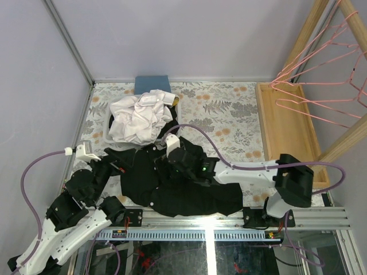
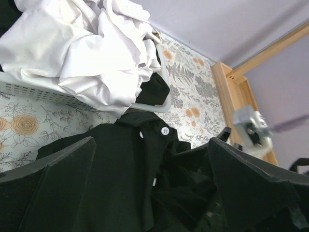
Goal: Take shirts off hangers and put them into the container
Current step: Pick up the shirt from the center of the board, then place the shirt in the bin.
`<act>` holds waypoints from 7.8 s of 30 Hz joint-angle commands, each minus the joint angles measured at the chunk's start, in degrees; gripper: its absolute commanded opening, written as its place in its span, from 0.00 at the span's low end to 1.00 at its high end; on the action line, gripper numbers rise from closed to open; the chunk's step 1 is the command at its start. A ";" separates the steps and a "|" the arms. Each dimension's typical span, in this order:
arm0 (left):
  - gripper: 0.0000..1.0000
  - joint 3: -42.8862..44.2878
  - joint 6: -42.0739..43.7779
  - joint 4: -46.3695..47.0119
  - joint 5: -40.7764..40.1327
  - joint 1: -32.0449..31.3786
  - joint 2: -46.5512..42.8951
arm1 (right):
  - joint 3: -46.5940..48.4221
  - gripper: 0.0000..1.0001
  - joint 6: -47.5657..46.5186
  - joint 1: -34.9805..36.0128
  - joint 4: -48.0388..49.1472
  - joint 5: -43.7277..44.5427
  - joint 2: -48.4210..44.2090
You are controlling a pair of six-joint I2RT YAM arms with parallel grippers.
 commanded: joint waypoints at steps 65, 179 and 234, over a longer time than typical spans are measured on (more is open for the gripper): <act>1.00 1.09 -1.38 -1.38 -3.20 -3.31 7.86 | -4.98 0.99 5.62 -10.42 -23.43 -7.34 -4.37; 1.00 0.45 -2.69 -1.48 -6.83 -4.61 3.82 | 21.17 0.00 -14.14 -7.63 -7.55 19.40 -11.82; 1.00 3.75 12.62 5.24 22.37 53.34 16.53 | 78.21 0.01 -36.26 -23.09 -31.02 -27.04 56.51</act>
